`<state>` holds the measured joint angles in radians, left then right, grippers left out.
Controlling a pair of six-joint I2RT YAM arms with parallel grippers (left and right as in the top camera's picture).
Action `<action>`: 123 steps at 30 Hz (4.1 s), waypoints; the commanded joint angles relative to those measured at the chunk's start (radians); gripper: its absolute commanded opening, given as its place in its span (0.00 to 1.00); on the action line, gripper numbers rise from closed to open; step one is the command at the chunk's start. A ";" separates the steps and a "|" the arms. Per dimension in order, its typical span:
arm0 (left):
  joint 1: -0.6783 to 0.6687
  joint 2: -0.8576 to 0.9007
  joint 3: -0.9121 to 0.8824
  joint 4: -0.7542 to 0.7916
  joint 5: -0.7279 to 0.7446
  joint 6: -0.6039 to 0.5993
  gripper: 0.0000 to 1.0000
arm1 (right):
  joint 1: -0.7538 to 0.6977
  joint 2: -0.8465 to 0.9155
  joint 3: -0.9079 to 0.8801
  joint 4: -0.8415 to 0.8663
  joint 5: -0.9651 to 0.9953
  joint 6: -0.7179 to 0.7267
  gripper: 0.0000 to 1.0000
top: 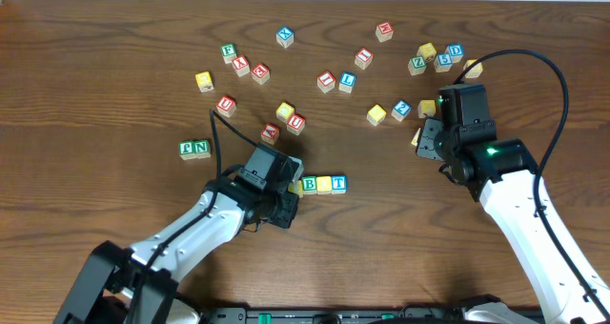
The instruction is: Spell out ROBOT
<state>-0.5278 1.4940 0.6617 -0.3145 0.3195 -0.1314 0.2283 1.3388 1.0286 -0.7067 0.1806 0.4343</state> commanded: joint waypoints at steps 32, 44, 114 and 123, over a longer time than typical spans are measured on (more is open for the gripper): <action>-0.002 0.017 -0.011 0.078 -0.018 -0.002 0.07 | -0.006 -0.017 0.021 0.007 -0.001 -0.013 0.47; -0.002 0.017 -0.011 0.081 -0.018 -0.002 0.08 | -0.006 -0.017 0.021 0.007 -0.005 -0.013 0.46; 0.206 -0.180 -0.011 -0.029 -0.312 -0.179 0.07 | -0.006 -0.017 0.021 -0.008 -0.008 -0.020 0.44; 0.206 -0.079 -0.011 -0.004 -0.260 -0.180 0.07 | -0.006 -0.017 0.021 -0.007 -0.007 -0.021 0.43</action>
<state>-0.3264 1.3941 0.6609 -0.3229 0.0425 -0.2966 0.2283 1.3388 1.0286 -0.7143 0.1719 0.4236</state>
